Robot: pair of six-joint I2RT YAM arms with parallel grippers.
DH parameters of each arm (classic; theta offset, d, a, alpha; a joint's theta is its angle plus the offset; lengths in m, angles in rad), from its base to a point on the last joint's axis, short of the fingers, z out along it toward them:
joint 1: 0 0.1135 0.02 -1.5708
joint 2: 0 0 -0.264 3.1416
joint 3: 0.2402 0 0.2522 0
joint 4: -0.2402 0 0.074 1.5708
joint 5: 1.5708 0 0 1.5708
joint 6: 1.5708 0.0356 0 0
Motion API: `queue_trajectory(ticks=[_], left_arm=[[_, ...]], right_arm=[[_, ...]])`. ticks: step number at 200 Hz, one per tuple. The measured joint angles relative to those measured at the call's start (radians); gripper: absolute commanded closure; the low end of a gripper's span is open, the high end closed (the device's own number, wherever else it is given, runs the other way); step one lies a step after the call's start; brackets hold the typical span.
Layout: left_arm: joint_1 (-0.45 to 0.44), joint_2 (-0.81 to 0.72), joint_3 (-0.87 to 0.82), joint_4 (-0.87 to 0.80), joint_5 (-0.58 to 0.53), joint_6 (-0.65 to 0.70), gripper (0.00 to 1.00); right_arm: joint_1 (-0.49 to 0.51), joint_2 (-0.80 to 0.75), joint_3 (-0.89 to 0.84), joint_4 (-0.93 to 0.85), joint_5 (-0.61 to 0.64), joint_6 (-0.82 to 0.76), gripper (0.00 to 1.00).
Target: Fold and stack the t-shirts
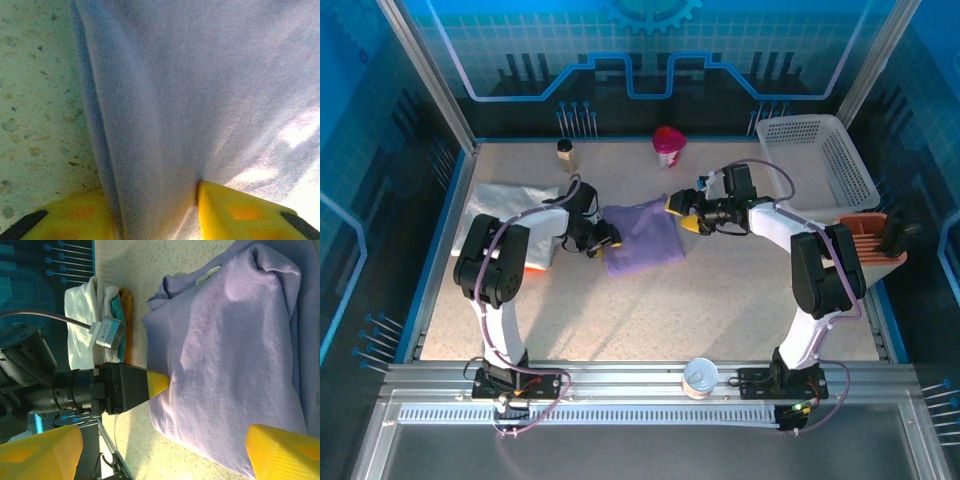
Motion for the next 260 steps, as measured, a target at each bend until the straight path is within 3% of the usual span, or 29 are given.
queue_trajectory(ticks=[25,77,123,162,260], left_arm=[[0.001,0.006,0.000,0.002,-0.004,0.003,0.71],[-0.016,0.036,0.032,0.035,-0.013,0.020,1.00],[-0.039,0.027,0.047,0.019,-0.089,0.082,1.00],[-0.039,-0.039,0.100,-0.145,-0.236,0.182,1.00],[-0.038,-0.368,0.255,-0.498,-0.492,0.472,1.00]], right_arm=[[-0.013,-0.003,-0.006,0.000,0.000,0.000,0.15],[-0.050,-0.034,-0.027,-0.001,0.000,-0.005,0.15],[-0.097,-0.059,-0.088,-0.005,-0.008,-0.016,0.15],[-0.130,-0.084,-0.116,-0.021,-0.017,-0.036,0.16],[-0.183,-0.148,-0.171,-0.062,-0.045,-0.095,0.16]])
